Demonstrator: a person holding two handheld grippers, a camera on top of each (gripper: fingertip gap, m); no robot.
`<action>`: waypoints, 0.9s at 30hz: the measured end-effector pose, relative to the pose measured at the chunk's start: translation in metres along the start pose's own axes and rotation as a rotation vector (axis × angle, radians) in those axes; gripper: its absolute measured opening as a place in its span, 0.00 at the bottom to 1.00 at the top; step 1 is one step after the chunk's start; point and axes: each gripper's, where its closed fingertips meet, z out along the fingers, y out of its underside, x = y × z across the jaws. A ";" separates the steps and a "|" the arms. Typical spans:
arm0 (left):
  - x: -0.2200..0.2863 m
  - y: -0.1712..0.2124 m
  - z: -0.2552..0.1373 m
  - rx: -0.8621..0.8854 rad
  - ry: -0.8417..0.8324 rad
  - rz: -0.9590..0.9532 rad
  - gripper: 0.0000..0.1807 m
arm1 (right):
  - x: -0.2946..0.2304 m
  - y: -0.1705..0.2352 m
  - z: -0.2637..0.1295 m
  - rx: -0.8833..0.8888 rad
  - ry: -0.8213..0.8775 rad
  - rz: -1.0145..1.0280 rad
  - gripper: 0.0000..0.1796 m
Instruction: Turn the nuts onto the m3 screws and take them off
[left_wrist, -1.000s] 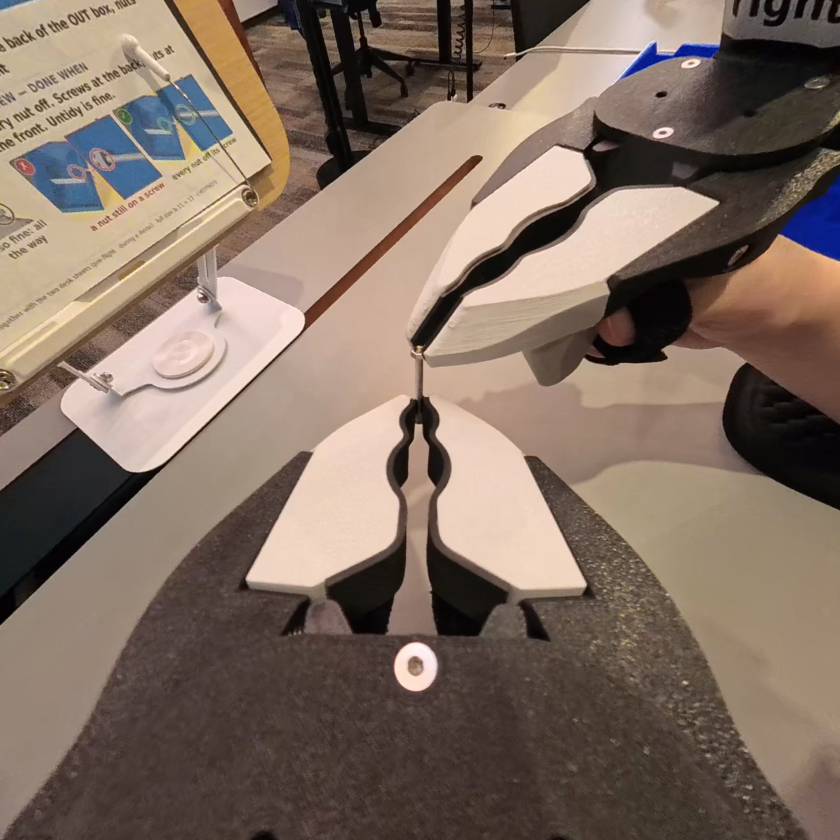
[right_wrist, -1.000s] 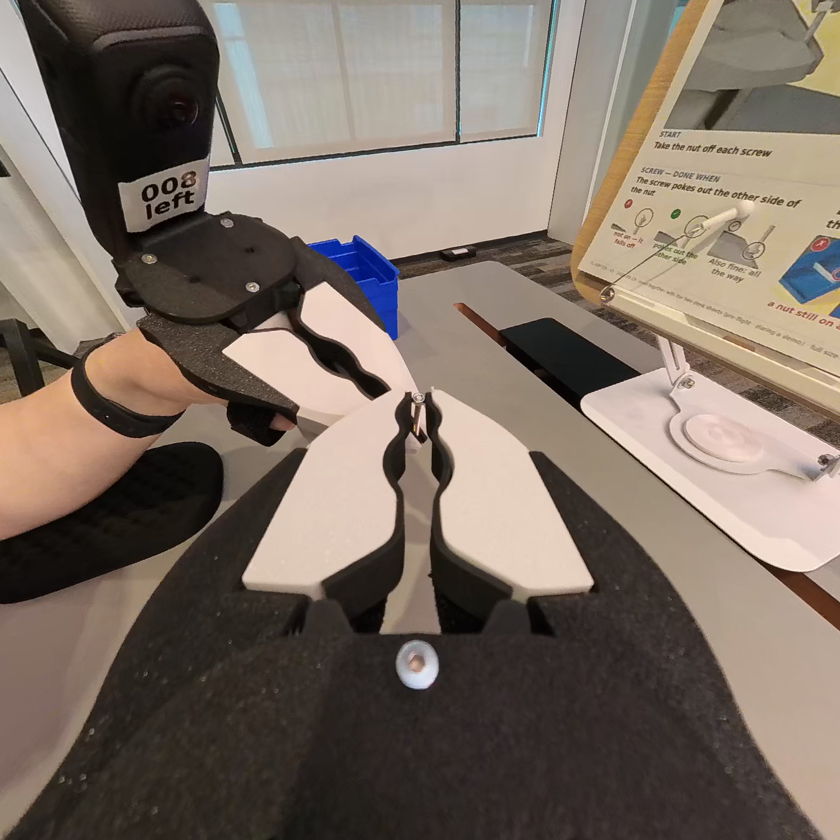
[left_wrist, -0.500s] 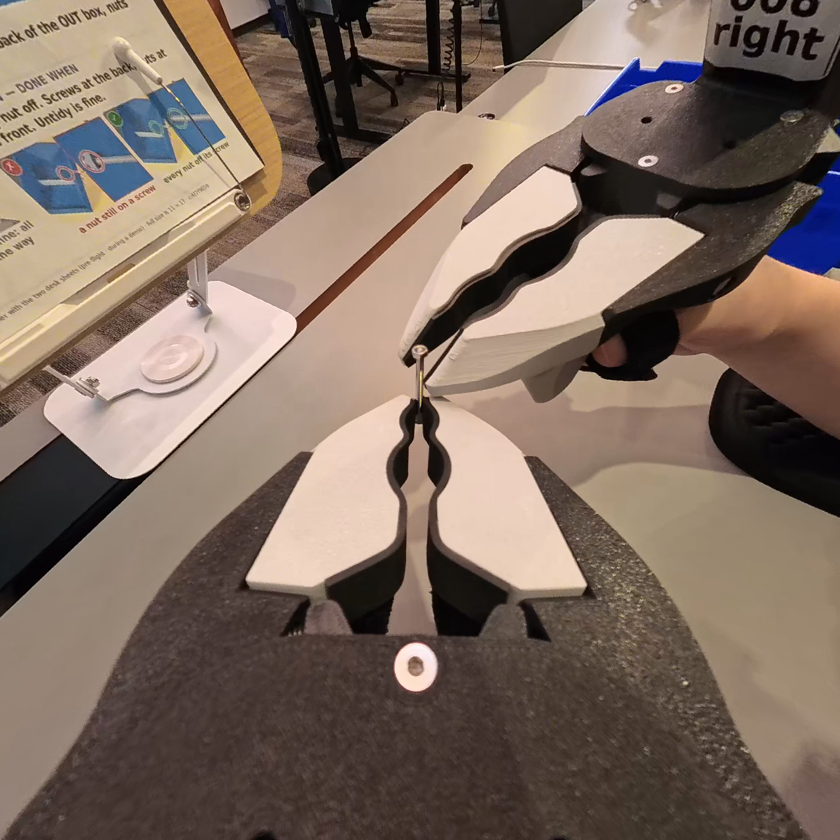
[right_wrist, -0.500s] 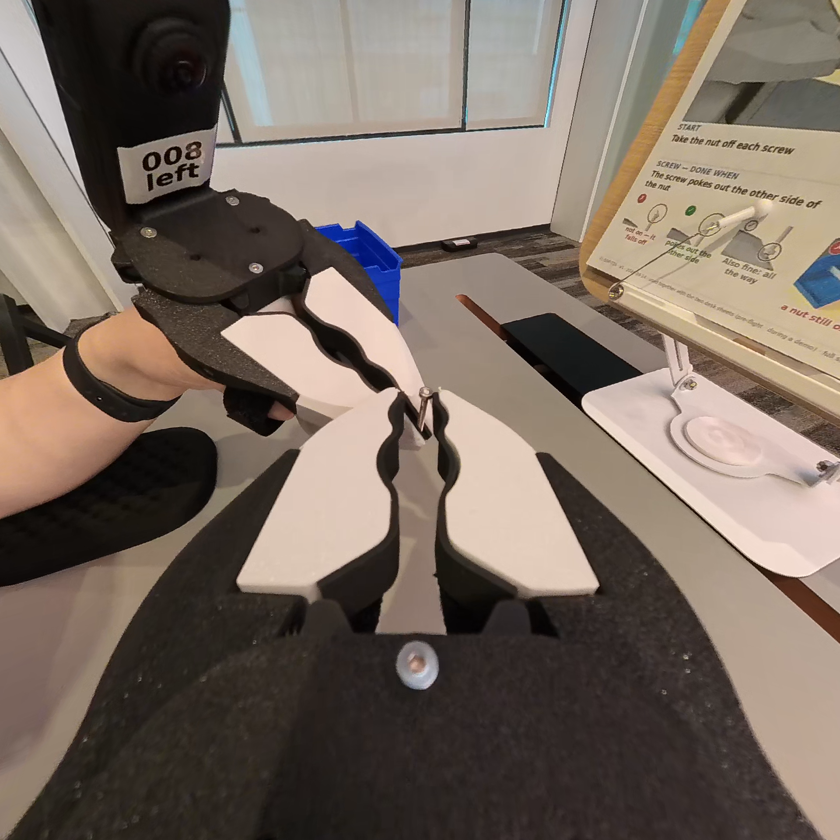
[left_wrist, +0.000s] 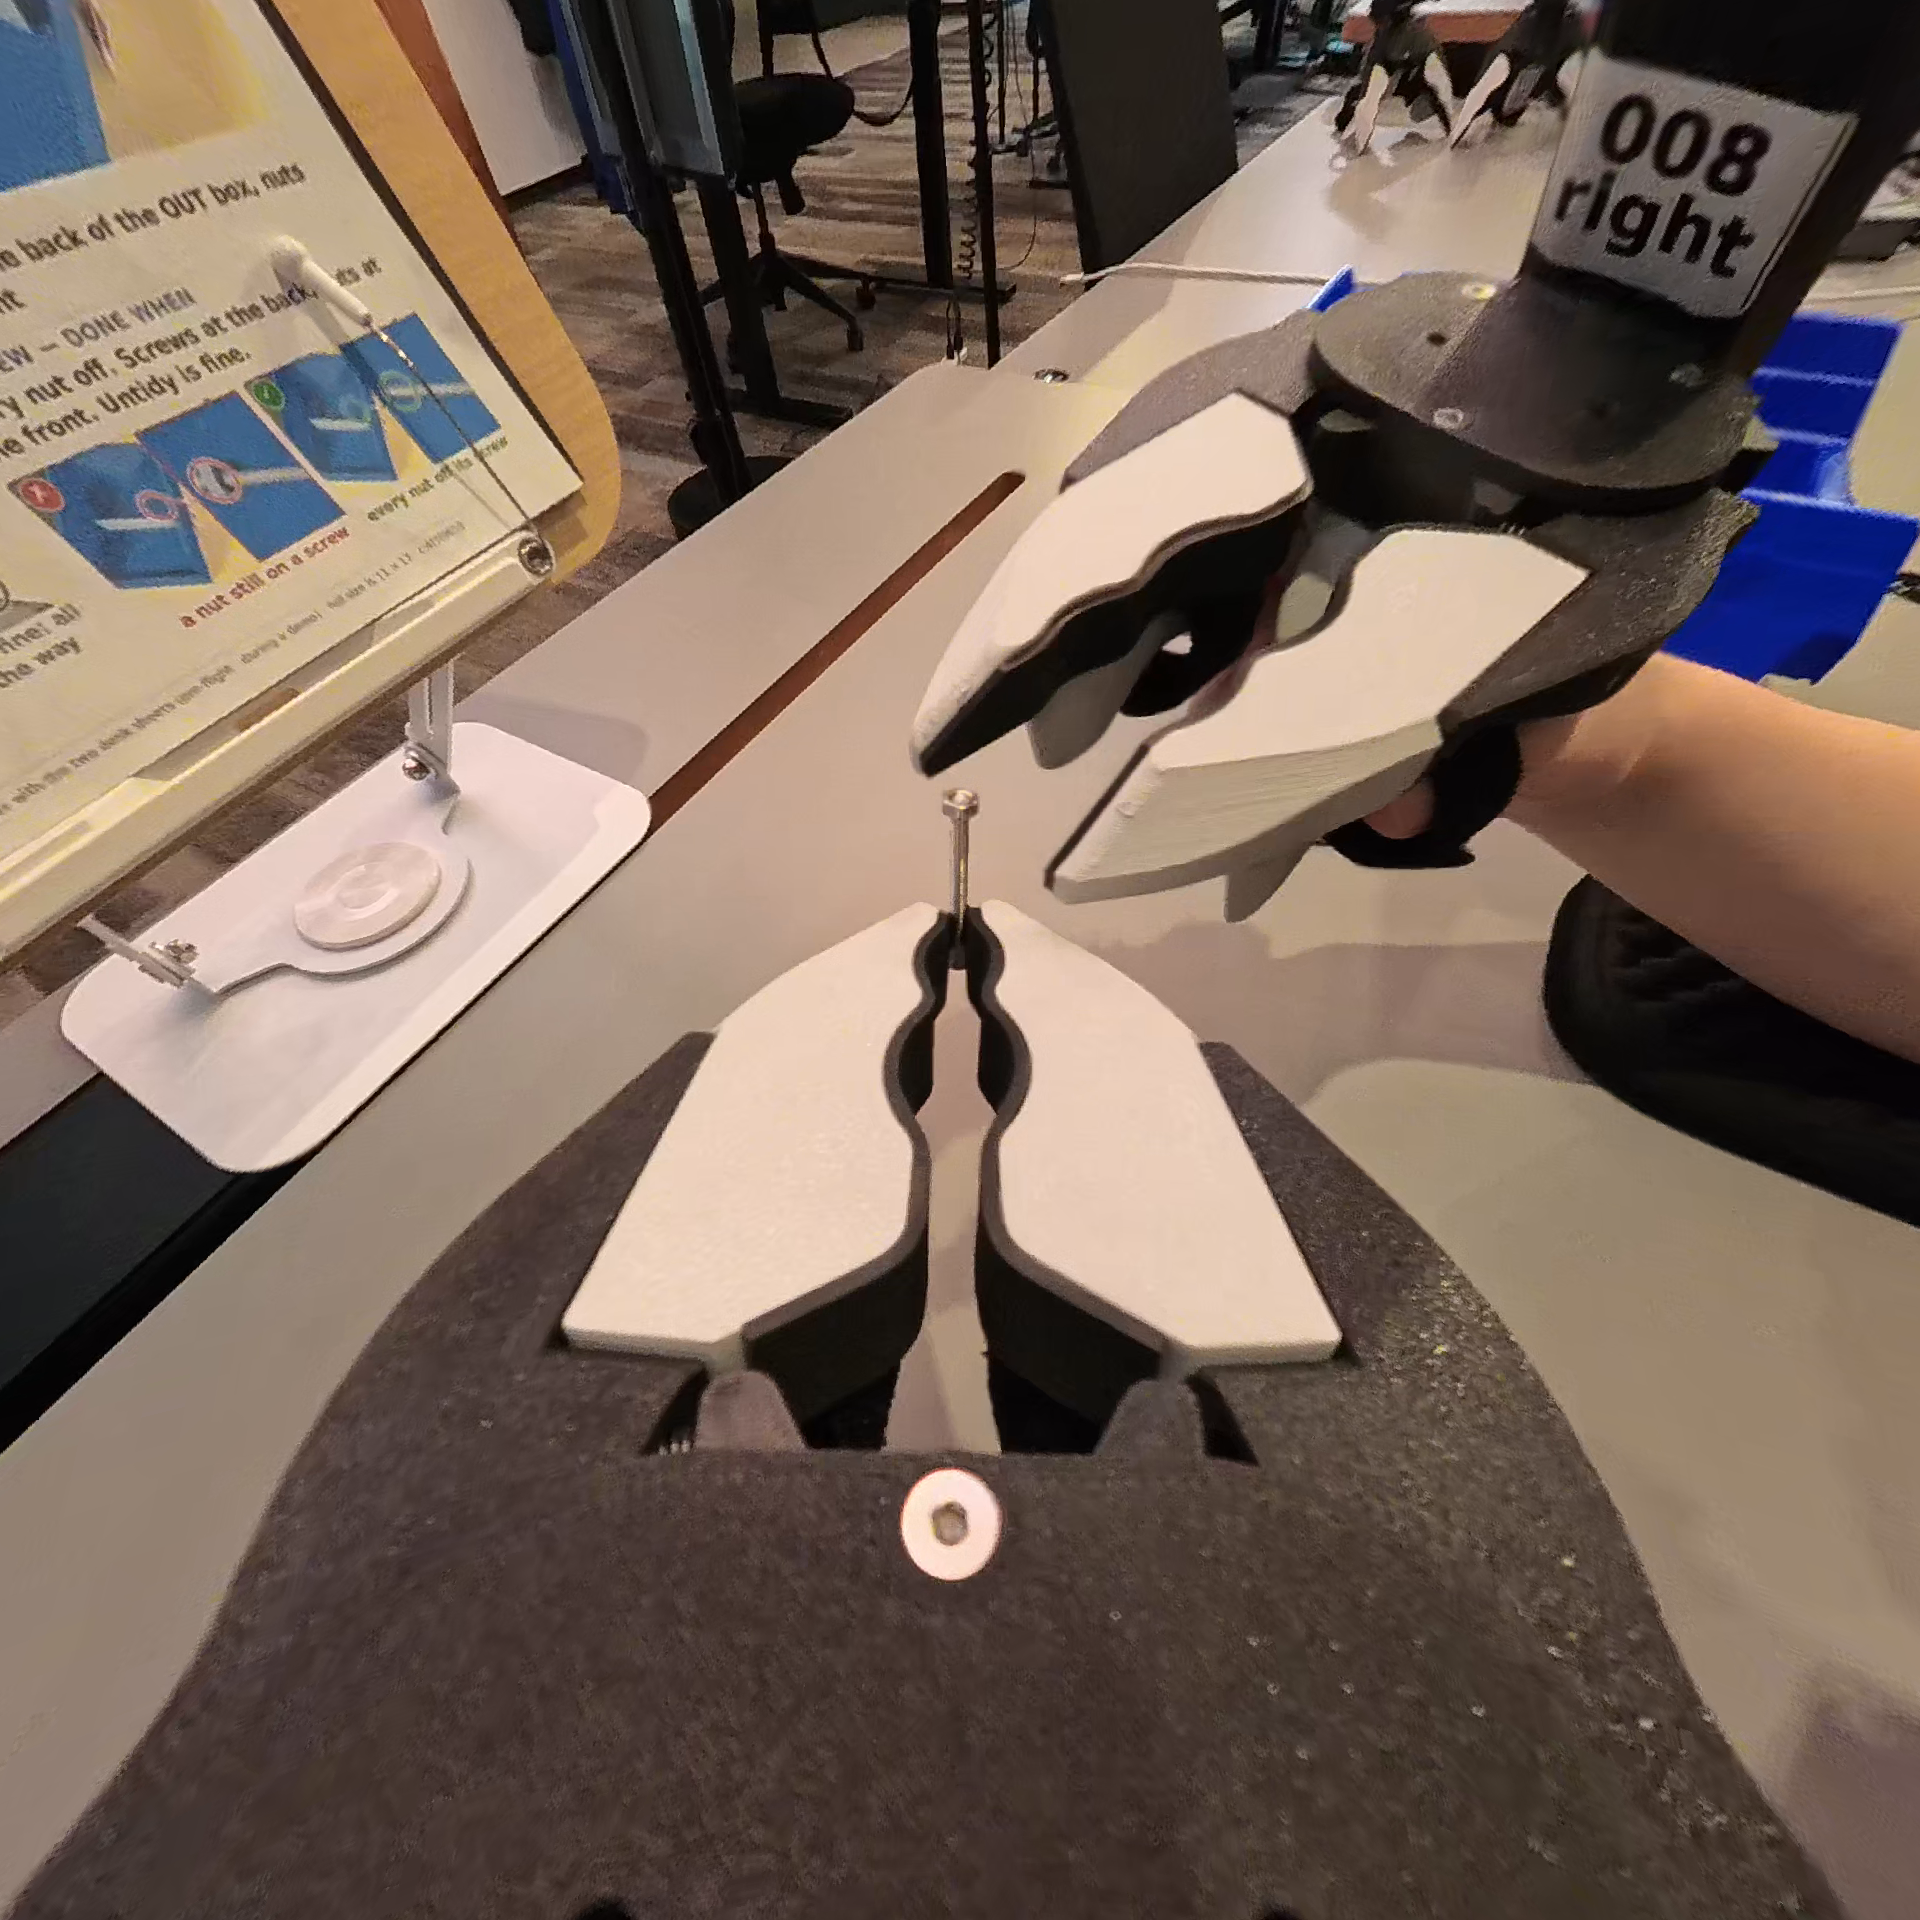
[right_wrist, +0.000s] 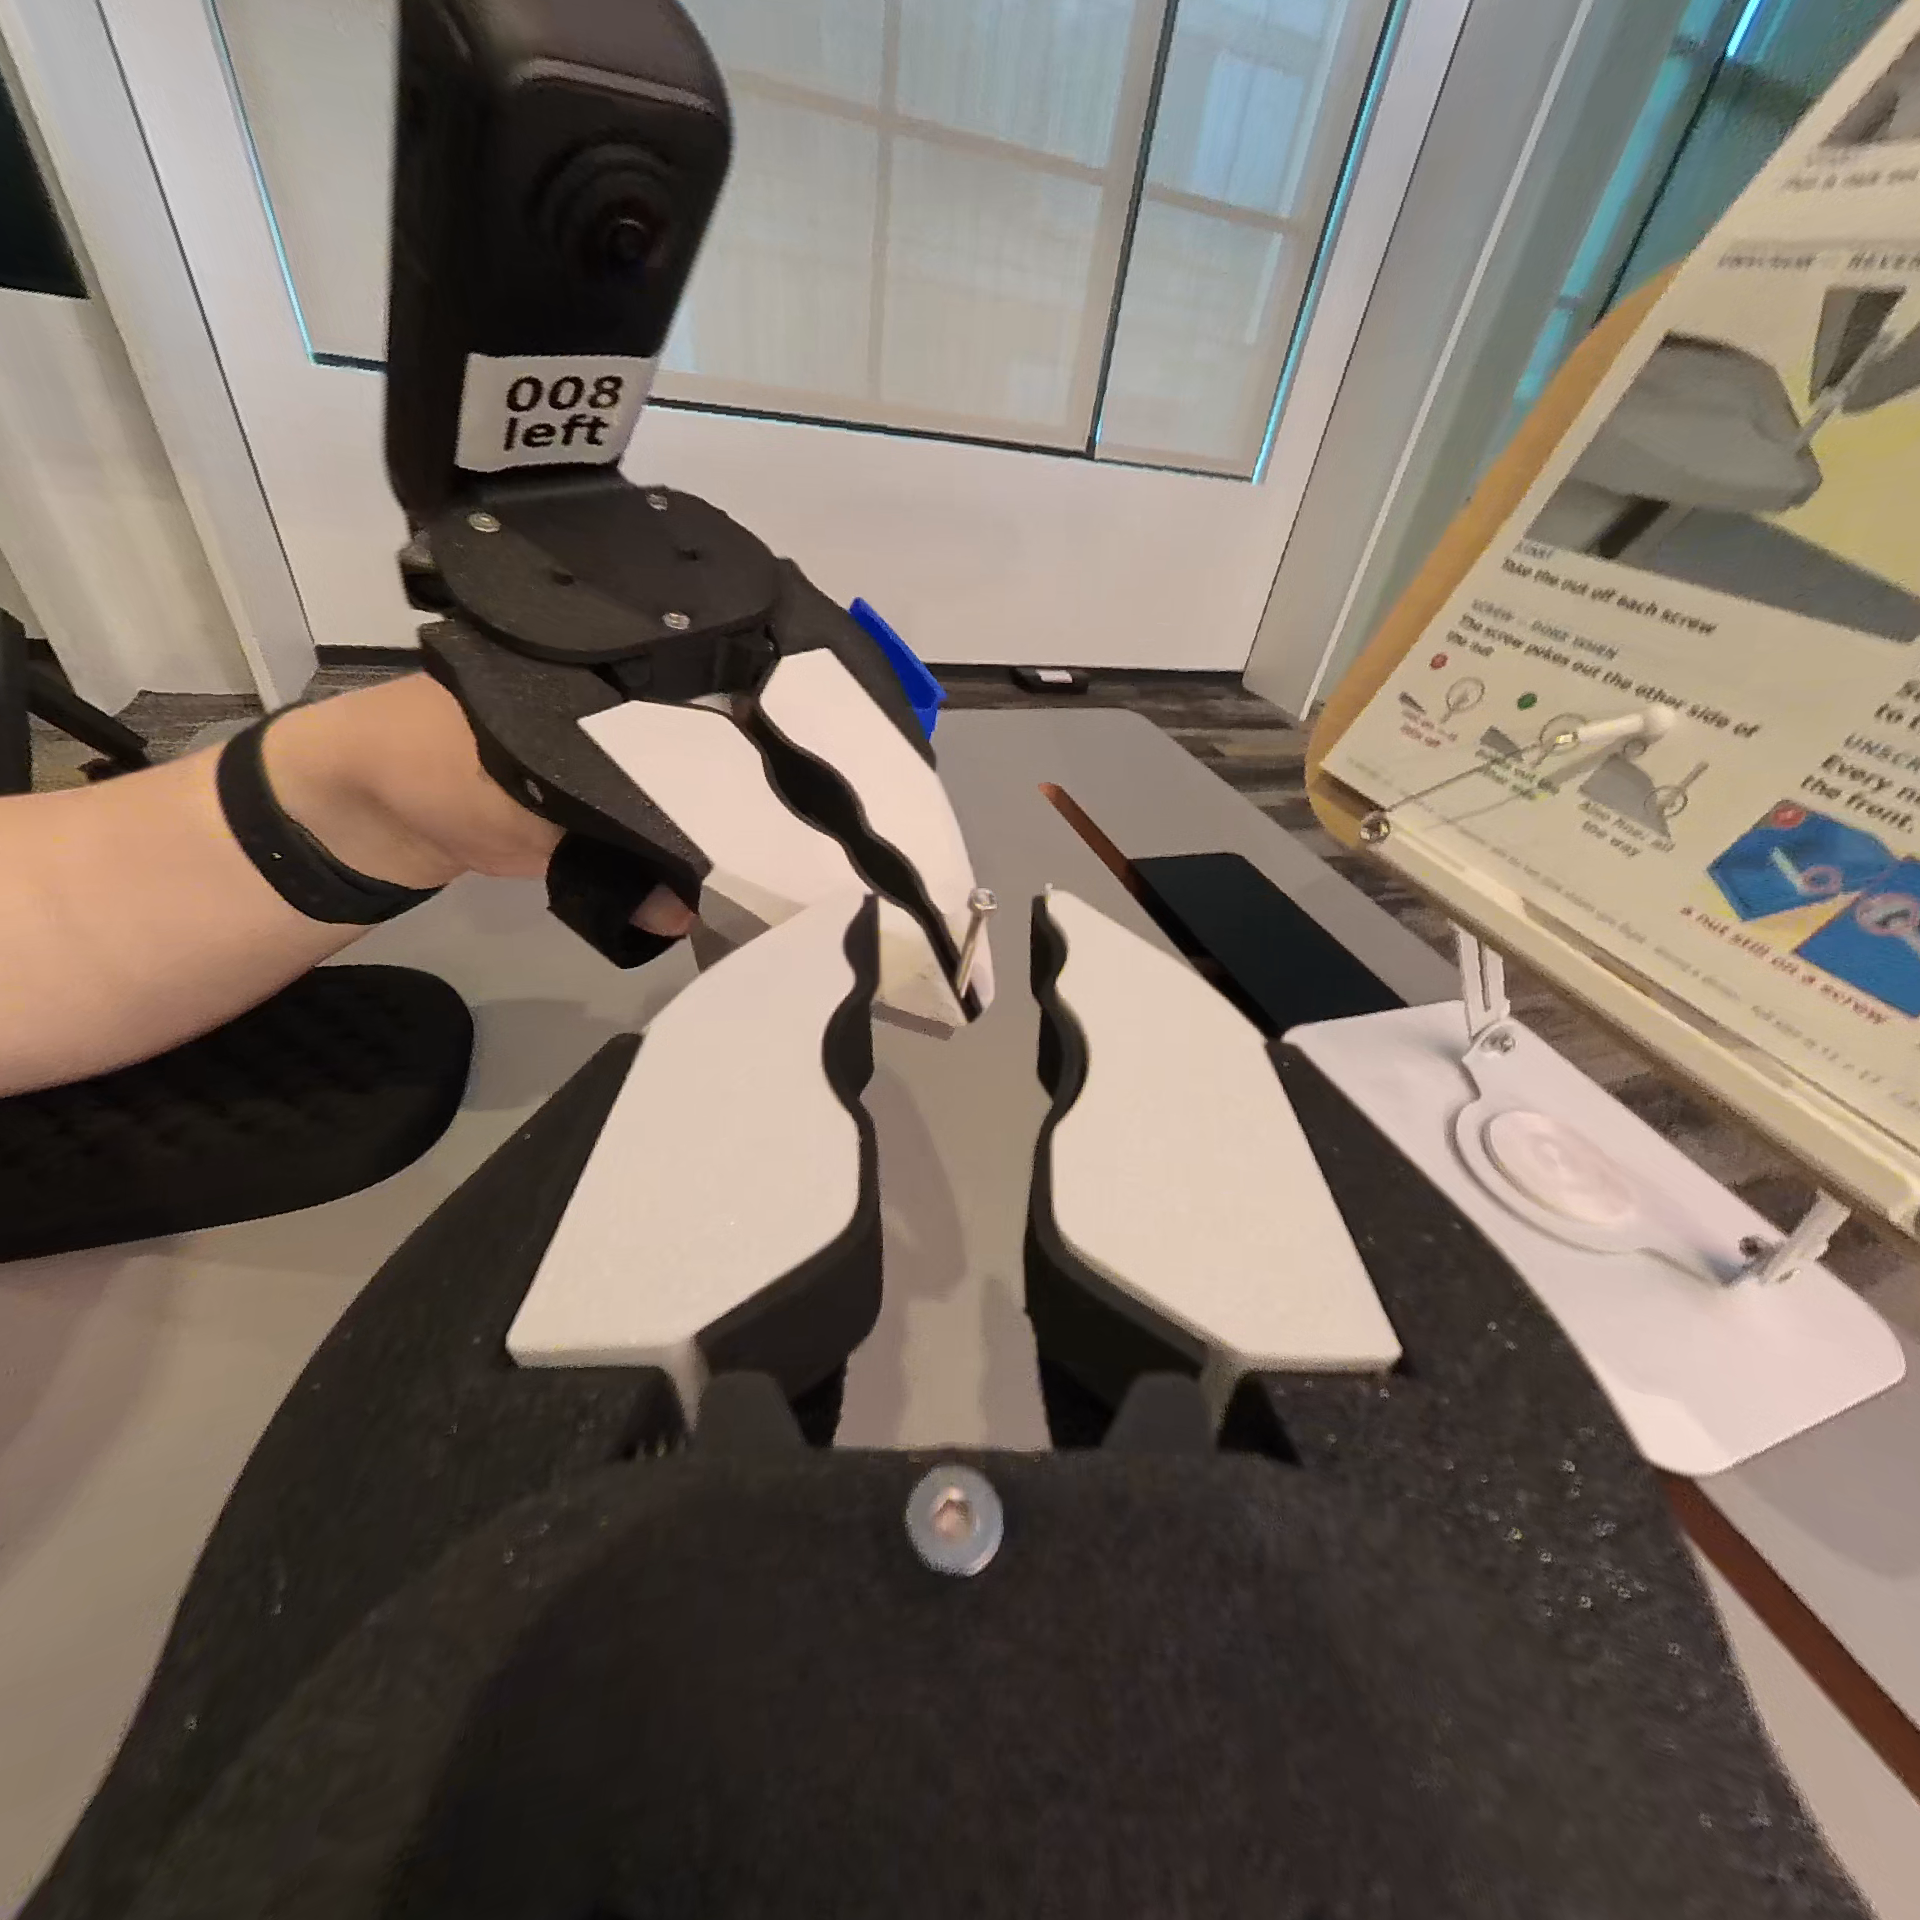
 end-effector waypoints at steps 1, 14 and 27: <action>0.002 -0.002 -0.001 0.013 0.012 -0.001 0.01 | -0.001 -0.002 0.000 0.009 -0.003 -0.011 0.15; 0.007 -0.008 -0.003 0.034 0.032 0.003 0.01 | -0.006 -0.011 -0.004 0.059 -0.029 -0.016 0.13; 0.006 -0.009 -0.004 0.041 0.027 -0.003 0.01 | -0.007 -0.012 -0.005 0.060 -0.030 -0.018 0.13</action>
